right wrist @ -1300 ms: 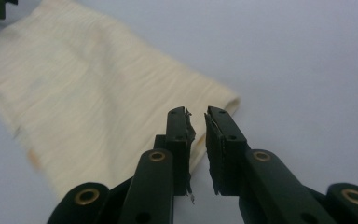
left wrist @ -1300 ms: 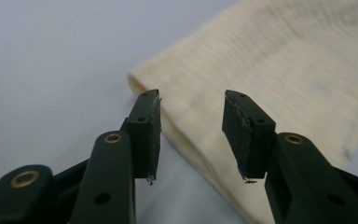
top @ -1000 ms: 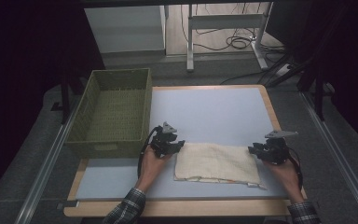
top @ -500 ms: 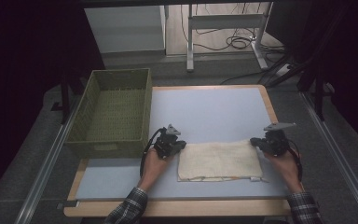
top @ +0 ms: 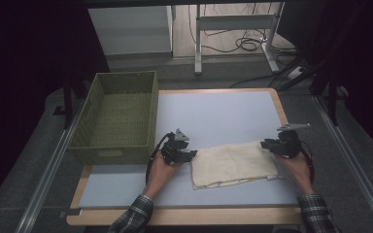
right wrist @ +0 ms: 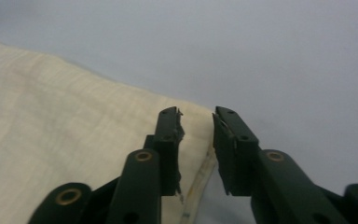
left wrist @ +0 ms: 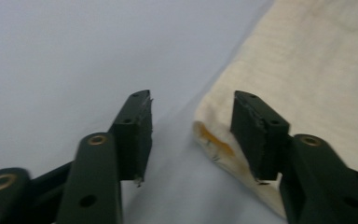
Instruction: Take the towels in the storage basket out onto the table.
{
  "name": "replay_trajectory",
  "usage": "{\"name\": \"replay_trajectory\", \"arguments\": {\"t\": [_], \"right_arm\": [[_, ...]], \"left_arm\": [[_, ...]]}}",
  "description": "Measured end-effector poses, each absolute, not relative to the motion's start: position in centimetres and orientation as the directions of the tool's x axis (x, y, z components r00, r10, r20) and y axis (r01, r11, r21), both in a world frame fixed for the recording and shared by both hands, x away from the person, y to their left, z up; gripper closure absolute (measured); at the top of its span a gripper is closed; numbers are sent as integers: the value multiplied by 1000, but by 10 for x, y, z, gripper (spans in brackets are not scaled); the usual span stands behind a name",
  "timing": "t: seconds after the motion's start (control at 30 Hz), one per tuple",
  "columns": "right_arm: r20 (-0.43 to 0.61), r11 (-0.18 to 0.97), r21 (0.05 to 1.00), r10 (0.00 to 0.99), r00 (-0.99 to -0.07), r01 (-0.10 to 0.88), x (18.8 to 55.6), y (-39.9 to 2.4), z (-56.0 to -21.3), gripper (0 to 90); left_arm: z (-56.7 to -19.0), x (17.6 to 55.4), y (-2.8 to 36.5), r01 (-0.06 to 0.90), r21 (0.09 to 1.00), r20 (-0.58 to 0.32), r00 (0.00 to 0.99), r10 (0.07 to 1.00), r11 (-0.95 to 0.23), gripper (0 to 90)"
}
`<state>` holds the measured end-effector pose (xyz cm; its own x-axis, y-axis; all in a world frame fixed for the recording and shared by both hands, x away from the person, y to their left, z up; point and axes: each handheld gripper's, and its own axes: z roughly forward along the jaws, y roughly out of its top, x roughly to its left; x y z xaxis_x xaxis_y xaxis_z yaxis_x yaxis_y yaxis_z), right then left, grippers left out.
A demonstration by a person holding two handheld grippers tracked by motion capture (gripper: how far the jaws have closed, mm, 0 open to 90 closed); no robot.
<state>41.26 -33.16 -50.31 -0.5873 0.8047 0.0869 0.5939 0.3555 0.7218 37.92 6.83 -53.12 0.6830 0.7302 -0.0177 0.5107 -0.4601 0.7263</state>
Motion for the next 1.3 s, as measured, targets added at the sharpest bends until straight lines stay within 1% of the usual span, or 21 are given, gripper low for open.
{"name": "replay_trajectory", "arguments": {"t": [0.07,0.1,0.13,0.17,0.2,0.23,0.43,0.57,0.7,0.97,1.17,1.3], "right_arm": [[85,359,726,799,-595,586,406,-333,-503,647],[85,359,728,798,-597,583,403,-333,-502,634],[85,361,729,795,-600,582,399,-333,-502,620],[93,362,728,789,-607,582,393,-334,-503,563],[93,362,728,789,-607,582,393,-334,-503,563],[106,363,723,782,-614,587,390,-334,-504,532],[91,373,727,780,-619,577,369,-336,-508,449],[82,372,735,781,-619,567,359,-335,-506,419],[83,375,736,776,-625,563,352,-332,-506,406],[68,423,723,743,-666,546,336,-316,-509,370],[68,439,727,719,-691,528,330,-302,-508,367],[66,470,721,686,-724,510,325,-285,-508,372]], "left_arm": [[-537,382,69,498,728,9,680,733,-471,358],[-540,383,71,494,738,0,682,732,-460,310],[-542,385,73,501,744,-20,679,734,-443,310],[-542,387,74,520,740,-47,672,739,-426,271],[-543,388,75,537,735,-67,664,744,-413,271],[-543,389,76,542,735,-77,664,744,-408,259],[-544,388,75,537,740,-72,662,746,-405,258],[-545,388,76,538,741,-75,661,747,-403,258],[-545,388,76,539,741,-76,660,747,-401,258],[-545,388,75,538,741,-74,660,747,-401,258],[-545,388,76,536,742,-73,662,746,-403,258],[-545,388,76,536,742,-72,662,746,-403,258]]}}
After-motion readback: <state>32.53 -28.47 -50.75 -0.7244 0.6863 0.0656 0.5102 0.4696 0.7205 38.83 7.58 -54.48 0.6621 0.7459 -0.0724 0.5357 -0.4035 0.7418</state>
